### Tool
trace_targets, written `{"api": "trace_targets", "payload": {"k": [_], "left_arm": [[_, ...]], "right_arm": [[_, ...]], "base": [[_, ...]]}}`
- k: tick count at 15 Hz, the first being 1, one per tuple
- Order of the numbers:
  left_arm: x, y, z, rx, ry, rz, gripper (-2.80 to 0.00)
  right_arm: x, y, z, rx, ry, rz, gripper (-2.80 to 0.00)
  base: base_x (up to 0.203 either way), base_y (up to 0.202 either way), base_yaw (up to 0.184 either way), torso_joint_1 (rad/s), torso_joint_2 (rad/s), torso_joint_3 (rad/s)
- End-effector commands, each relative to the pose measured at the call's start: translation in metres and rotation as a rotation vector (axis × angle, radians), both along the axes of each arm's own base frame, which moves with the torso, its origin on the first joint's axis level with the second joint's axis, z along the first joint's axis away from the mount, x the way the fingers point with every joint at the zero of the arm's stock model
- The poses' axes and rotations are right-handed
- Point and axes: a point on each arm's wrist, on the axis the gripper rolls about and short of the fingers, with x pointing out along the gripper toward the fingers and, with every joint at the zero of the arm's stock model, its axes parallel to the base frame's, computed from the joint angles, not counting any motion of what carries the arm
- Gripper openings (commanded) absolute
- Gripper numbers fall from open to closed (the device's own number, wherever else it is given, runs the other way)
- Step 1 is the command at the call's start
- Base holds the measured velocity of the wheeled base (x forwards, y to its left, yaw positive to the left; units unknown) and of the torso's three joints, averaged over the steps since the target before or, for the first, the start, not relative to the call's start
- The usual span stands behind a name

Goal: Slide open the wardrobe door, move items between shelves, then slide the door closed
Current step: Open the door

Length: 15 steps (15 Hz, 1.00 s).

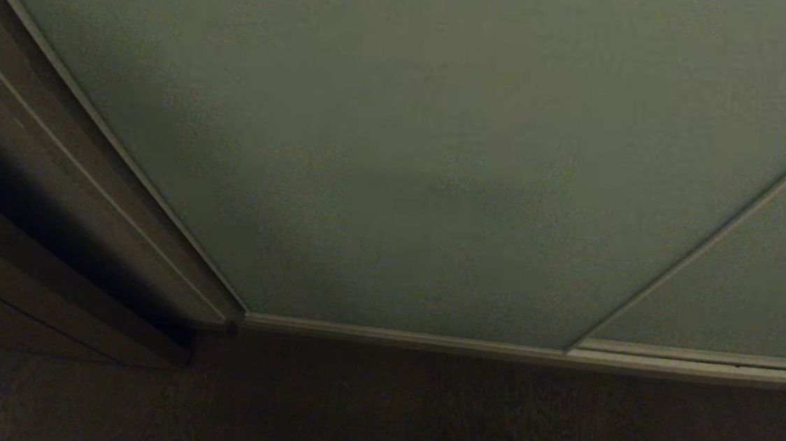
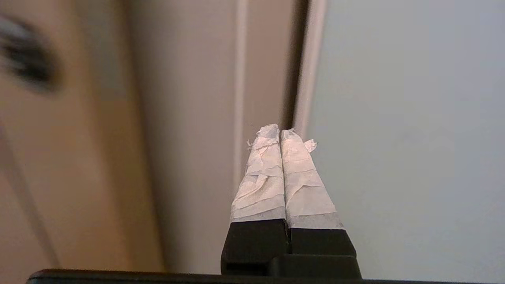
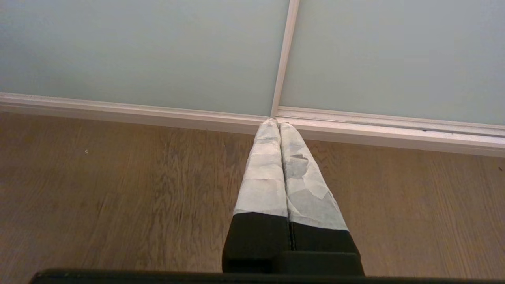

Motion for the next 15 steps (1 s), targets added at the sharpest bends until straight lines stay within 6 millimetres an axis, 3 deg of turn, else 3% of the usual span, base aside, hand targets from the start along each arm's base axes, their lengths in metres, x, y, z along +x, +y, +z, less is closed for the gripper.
{"api": "trace_targets", "payload": {"k": [1,5,15], "left_arm": [[0.035,0.009,0.001,-0.027,0.091,-0.011,-2.80],[0.070,0.017,0.014,-0.073,0.159,-0.051,-2.80],[0.101,0.024,0.046,0.013,0.019,-0.080,-2.80]], "right_arm": [[0.000,0.000,0.000,0.000,-0.001,0.000,-2.80],[0.000,0.000,0.000,0.002,-0.001,0.000,-2.80],[0.000,0.000,0.000,0.000,-0.001,0.000,-2.80]], "base": [[0.000,0.000,0.000,0.000,0.00,0.000],[0.000,0.000,0.000,0.000,0.00,0.000],[0.000,0.000,0.000,0.000,0.00,0.000]]}}
